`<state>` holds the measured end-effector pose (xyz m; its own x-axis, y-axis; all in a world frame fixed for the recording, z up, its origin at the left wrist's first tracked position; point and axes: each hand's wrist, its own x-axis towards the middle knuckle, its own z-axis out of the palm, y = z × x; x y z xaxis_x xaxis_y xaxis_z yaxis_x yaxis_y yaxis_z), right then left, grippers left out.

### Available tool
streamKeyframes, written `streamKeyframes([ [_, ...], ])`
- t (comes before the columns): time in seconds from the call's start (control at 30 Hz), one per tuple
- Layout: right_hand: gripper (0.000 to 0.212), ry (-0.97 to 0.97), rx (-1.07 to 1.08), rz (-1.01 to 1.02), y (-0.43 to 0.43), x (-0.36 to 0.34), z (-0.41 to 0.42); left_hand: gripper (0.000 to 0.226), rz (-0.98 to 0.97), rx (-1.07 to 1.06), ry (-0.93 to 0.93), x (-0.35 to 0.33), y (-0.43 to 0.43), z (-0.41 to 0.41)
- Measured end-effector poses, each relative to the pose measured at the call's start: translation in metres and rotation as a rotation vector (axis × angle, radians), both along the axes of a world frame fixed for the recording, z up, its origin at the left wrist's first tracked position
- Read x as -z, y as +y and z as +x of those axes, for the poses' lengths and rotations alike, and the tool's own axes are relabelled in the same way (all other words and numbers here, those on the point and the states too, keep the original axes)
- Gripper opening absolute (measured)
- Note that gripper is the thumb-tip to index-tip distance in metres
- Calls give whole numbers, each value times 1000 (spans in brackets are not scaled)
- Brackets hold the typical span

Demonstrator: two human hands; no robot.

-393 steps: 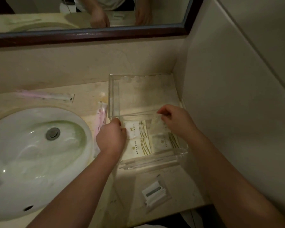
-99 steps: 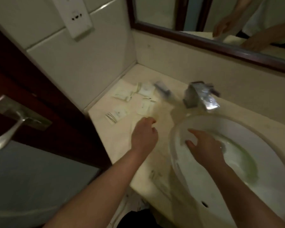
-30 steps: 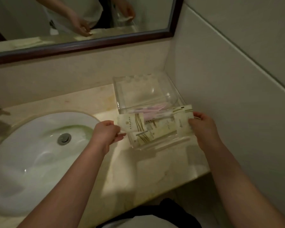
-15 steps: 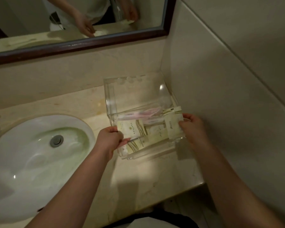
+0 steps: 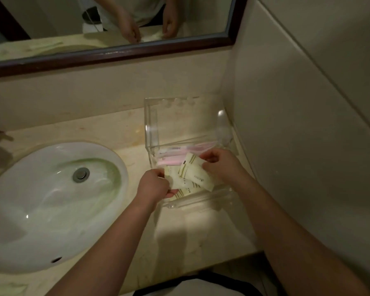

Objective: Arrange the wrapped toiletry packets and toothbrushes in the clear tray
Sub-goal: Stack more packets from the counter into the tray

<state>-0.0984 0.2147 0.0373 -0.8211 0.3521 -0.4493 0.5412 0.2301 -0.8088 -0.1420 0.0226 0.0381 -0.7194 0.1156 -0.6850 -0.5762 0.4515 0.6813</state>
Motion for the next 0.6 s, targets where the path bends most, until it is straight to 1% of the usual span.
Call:
streamKeyframes([
  [0.13, 19, -7, -139, 45, -11, 0, -15, 30, -24, -7, 32, 1, -3, 0],
  [0.27, 22, -35, -267, 83, -18, 0, -29, 30, -83, 53, 114, -1, -8, -1],
  [0.37, 26, -62, -354, 104, -23, -3, -37, 30, -87, 75, 153, 0, -11, -2],
  [0.47, 27, -15, -312, 128, -19, -11, -37, 30, -78, 45, 135, 0, -13, -5],
  [0.53, 26, 49, -232, 258, -12, -21, -32, 30, -68, 35, 130, 0, -13, -5],
  [0.6, 26, 90, -203, 382, -9, -31, -25, 29, -66, 37, 131, -1, -12, -5],
])
